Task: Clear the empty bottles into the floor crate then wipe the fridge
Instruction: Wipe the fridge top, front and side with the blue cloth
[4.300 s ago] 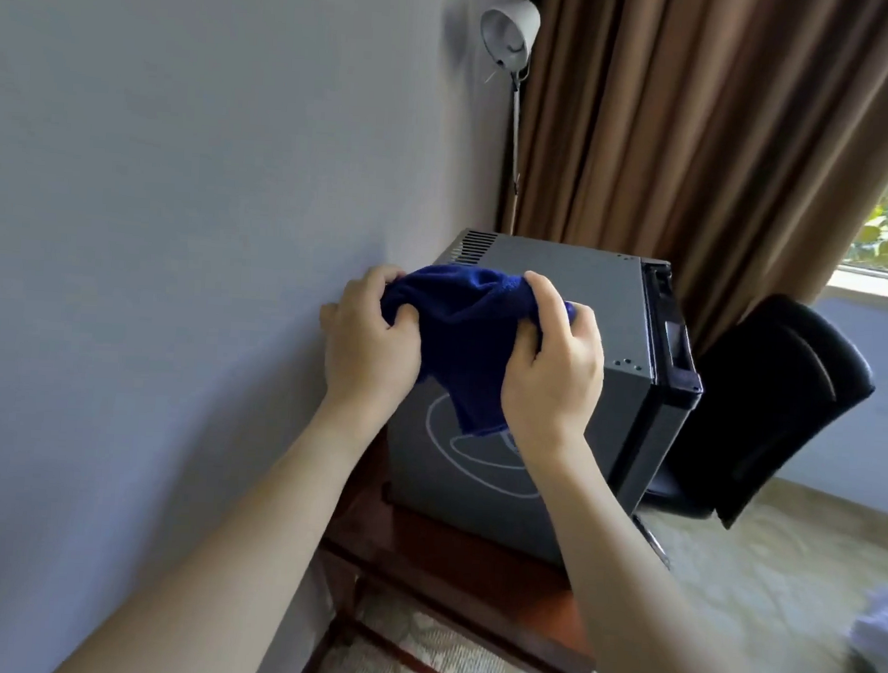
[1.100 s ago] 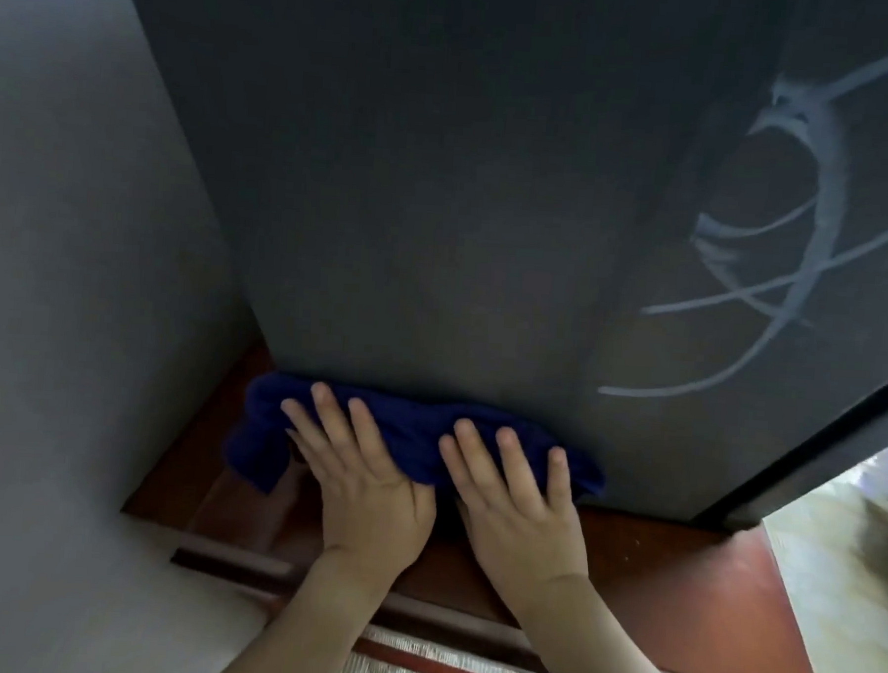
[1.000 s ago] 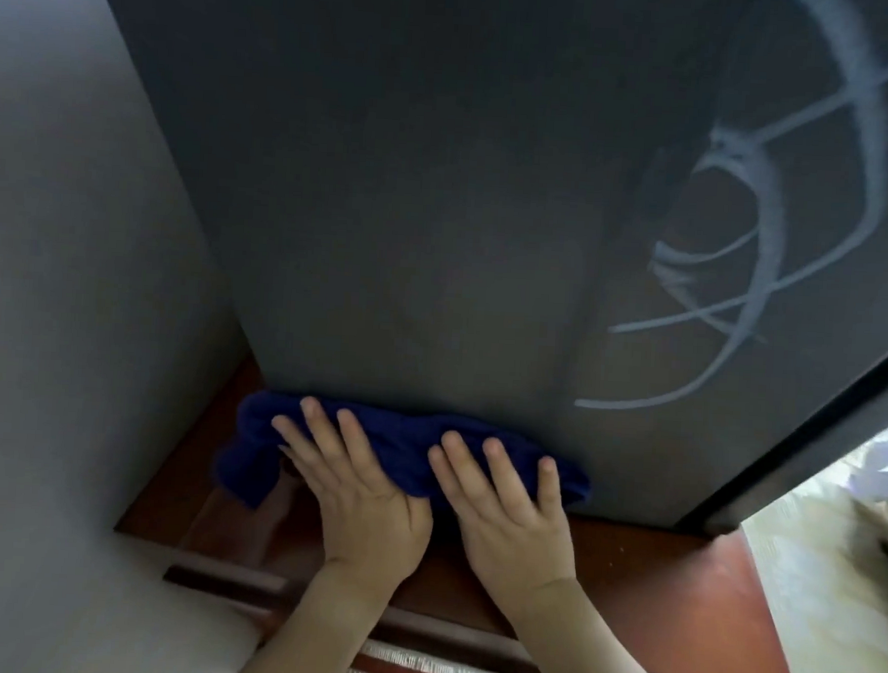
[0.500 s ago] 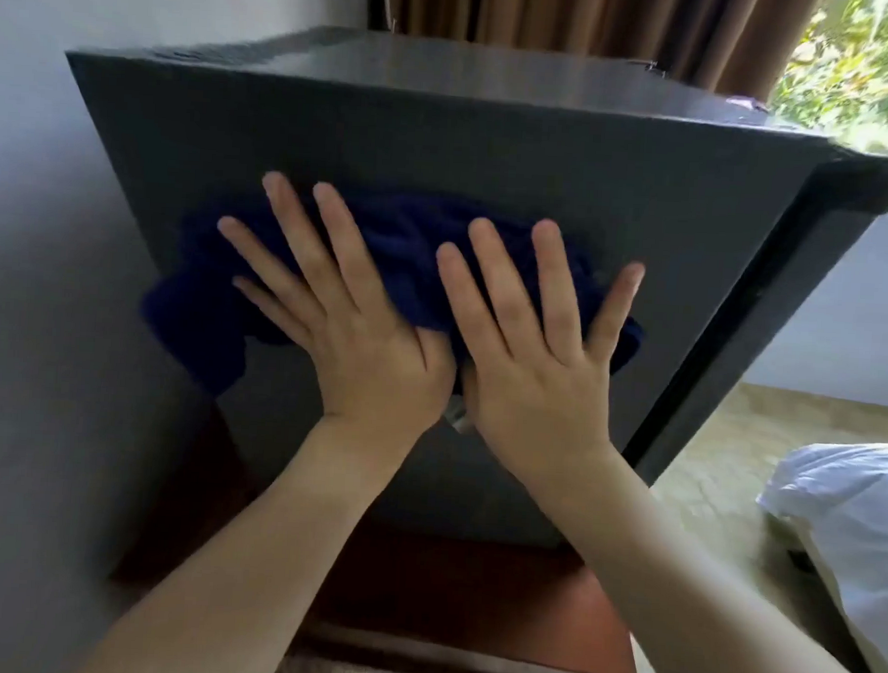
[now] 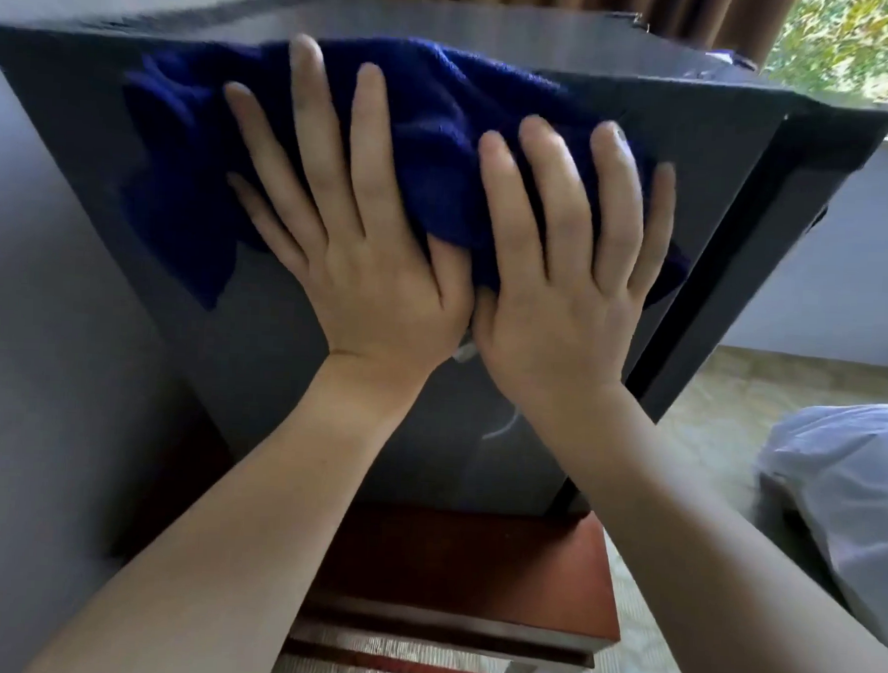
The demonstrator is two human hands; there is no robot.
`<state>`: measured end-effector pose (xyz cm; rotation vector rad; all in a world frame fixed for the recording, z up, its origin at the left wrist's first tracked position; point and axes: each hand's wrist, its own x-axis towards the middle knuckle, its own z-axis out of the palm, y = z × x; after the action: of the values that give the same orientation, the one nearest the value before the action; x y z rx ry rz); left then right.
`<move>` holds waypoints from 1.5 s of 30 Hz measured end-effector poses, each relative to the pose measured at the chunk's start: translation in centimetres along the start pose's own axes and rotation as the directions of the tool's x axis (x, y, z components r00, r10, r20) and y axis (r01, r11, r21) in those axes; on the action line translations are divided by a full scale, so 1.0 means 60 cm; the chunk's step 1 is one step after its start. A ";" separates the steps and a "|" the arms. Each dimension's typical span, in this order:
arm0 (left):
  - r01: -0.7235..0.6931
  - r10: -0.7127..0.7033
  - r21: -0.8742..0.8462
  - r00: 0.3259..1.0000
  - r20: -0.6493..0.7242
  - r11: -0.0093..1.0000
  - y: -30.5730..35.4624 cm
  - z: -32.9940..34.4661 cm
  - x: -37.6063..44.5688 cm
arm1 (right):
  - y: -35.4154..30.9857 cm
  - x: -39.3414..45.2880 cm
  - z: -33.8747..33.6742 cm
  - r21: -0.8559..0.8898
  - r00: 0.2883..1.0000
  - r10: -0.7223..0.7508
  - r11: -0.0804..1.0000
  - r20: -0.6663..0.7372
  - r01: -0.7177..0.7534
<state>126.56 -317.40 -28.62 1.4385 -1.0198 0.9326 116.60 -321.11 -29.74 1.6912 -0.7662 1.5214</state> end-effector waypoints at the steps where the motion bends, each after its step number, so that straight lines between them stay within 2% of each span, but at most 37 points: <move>1: -0.010 0.010 0.006 1.000 0.016 1.000 -0.010 0.005 -0.037 | 0.002 -0.042 0.000 -0.002 1.000 -0.014 1.000 0.025 0.014; 7: -0.036 0.040 -0.024 0.978 0.205 0.999 -0.081 0.025 -0.297 | 0.010 -0.312 -0.018 0.007 0.956 -0.104 0.994 0.275 0.106; 12: -0.064 0.041 0.037 0.899 0.435 0.997 -0.126 0.015 -0.473 | 0.017 -0.487 -0.045 -0.012 0.842 -0.187 0.975 0.506 0.223; 17: -0.050 -0.006 0.089 0.845 0.534 0.995 -0.138 0.013 -0.549 | 0.012 -0.550 -0.051 -0.031 0.809 -0.164 0.975 0.565 0.220; 21: -0.017 -0.033 0.091 0.851 0.524 0.996 -0.117 0.012 -0.529 | 0.027 -0.533 -0.050 -0.041 0.825 -0.197 0.965 0.530 0.257; 24: 0.060 -0.080 0.058 0.888 0.454 0.996 -0.083 0.013 -0.458 | 0.043 -0.462 -0.045 -0.050 0.864 -0.201 0.966 0.461 0.252; 26: 0.115 -0.106 0.002 0.911 0.399 0.993 -0.048 0.019 -0.381 | 0.054 -0.384 -0.039 -0.032 0.900 -0.183 0.976 0.396 0.213; 32: 0.138 -0.105 -0.111 0.959 0.262 0.984 0.069 0.022 -0.109 | 0.101 -0.103 -0.033 -0.018 0.971 -0.124 0.991 0.206 0.130; 37: 0.135 -0.128 -0.026 0.975 0.183 0.990 0.157 0.016 0.050 | 0.149 0.080 -0.034 0.019 0.981 -0.120 0.993 0.153 0.118; 41: 0.073 -0.069 -0.010 0.974 0.215 0.997 0.173 0.020 0.086 | 0.156 0.110 -0.030 0.019 0.996 -0.007 1.000 0.091 0.005; 45: -0.054 0.056 -0.013 0.984 0.169 0.998 0.139 0.031 0.011 | 0.138 0.024 -0.023 0.044 0.996 0.092 0.995 0.008 -0.092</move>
<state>118.90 -319.64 -25.54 1.5083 -1.1930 0.8549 109.22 -324.58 -27.22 1.7142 -0.8294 1.6074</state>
